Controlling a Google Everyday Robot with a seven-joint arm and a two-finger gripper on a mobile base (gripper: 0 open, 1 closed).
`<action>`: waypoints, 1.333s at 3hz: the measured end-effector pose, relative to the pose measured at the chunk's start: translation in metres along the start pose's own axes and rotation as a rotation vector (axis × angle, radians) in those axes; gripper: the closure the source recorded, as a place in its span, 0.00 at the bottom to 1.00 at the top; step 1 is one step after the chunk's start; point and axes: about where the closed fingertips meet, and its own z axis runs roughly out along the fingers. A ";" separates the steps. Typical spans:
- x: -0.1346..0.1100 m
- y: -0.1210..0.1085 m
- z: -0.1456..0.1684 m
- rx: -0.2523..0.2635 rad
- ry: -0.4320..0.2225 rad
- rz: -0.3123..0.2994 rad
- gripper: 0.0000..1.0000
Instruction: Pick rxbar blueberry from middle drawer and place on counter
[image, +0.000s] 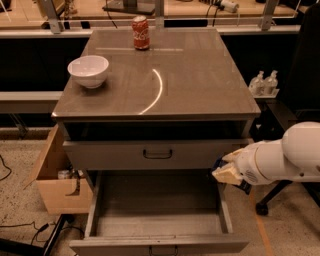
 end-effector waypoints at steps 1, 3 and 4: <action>-0.038 -0.020 -0.033 0.072 0.001 -0.024 1.00; -0.136 -0.031 -0.070 0.191 -0.007 -0.181 1.00; -0.184 -0.035 -0.062 0.203 -0.016 -0.291 1.00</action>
Offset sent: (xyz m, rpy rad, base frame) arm 0.0623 0.0314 0.1442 -0.1616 -0.2041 0.0093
